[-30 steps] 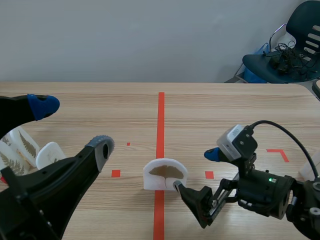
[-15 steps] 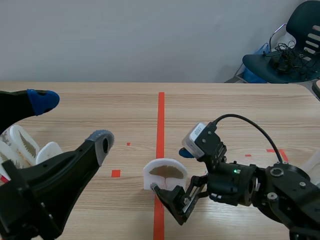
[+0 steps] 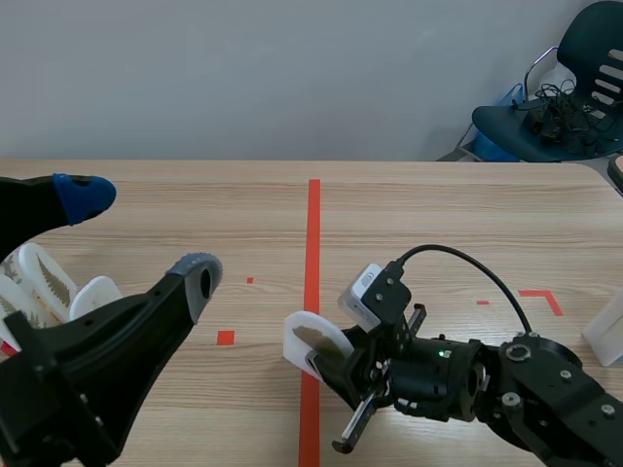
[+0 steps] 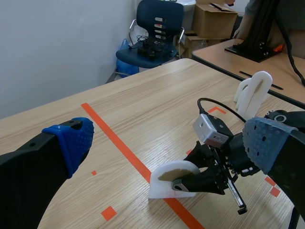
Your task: Do the leaf sorting experiment
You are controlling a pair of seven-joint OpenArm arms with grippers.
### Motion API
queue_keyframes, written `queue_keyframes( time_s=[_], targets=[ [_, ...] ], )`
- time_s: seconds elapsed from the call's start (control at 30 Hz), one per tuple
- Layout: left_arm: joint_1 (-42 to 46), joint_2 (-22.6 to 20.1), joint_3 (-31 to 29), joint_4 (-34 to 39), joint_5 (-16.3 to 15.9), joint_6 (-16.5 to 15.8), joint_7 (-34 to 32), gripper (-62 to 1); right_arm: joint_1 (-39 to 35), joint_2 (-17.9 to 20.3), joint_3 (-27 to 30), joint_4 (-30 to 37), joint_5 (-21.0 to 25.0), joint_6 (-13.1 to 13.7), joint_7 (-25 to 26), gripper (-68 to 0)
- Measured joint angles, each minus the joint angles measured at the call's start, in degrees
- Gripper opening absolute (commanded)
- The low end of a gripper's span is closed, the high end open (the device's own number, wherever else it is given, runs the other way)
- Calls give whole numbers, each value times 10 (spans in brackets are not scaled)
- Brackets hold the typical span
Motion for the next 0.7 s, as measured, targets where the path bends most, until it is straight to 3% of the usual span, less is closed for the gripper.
queue_keyframes(
  time_s=[0.27, 0.53, 0.7],
  targets=[
    [0, 0, 0, 0, 0, 0, 0, 14, 0, 0, 59, 7, 0, 4, 0, -612],
    [-3, 0, 0, 0, 0, 0, 0, 14, -19, 0, 205, 53, 20, 4, 5, -612],
    [-26, 0, 0, -2, 0, 0, 0, 14, -42, 0, 288, 91, 58, 5, -34, -612]
  ],
)
